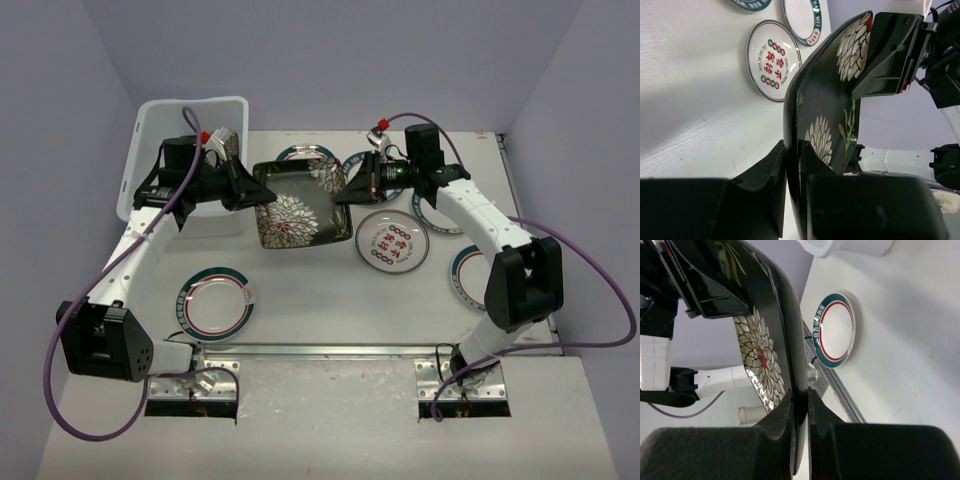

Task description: Place the plates into the plastic bin on the countertop

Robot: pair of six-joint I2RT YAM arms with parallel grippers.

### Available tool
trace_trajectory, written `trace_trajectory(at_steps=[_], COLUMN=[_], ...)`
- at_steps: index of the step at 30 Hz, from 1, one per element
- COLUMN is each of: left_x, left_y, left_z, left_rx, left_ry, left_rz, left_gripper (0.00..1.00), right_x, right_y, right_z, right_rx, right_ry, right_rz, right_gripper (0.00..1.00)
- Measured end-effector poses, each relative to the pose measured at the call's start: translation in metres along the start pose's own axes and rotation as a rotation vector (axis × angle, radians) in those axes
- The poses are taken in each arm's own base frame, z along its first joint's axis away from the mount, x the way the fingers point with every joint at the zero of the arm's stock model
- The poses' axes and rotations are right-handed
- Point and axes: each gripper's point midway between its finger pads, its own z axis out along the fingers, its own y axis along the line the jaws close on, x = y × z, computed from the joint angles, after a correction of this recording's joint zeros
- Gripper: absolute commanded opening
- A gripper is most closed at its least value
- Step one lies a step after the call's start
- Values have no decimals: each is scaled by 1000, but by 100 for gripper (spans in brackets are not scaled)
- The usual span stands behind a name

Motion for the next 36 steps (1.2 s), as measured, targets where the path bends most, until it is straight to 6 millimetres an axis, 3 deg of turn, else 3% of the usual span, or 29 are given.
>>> trace_trajectory(at_steps=[1, 2, 3, 6, 8, 13, 16, 20, 24, 30, 32, 36], left_x=[-1, -2, -5, -16, -31, -101, -135, -153, -163, -166, -166, -191], left_y=[-1, -2, -1, 15, 34, 102, 136, 166, 214, 299, 312, 324], left_z=[0, -1, -1, -1, -9, -69, -107, -126, -124, -97, -87, -61], left_rx=[6, 11, 7, -55, -96, -261, -357, -454, -547, -717, -758, -751], left_ry=[-2, -4, -12, -49, -100, -426, -643, -838, -953, -1020, -1018, -1037], left_rz=[-4, -7, -7, -43, -138, -381, -494, -639, -813, -993, -1028, -1037], left_gripper=[0, 0, 0, 0, 0, 0, 0, 0, 0, 0, 0, 0], right_x=[-1, -2, -2, -10, -21, -39, -33, -13, 1, 4, 5, 10], right_y=[2, 3, 5, 11, 3, -39, -50, -58, -63, -59, -57, -57], right_z=[0, 0, -1, -12, -25, -64, -73, -71, -71, -73, -73, -74], right_rx=[-7, -14, -22, -36, 33, 260, 327, 357, 363, 356, 352, 348], right_ry=[-2, -3, 0, -28, -87, -233, -247, -221, -204, -208, -211, -206], right_rz=[-4, -5, 10, 12, 35, 102, 112, 129, 151, 142, 135, 138], right_gripper=[78, 95, 99, 99, 99, 99, 99, 99, 99, 99, 99, 99])
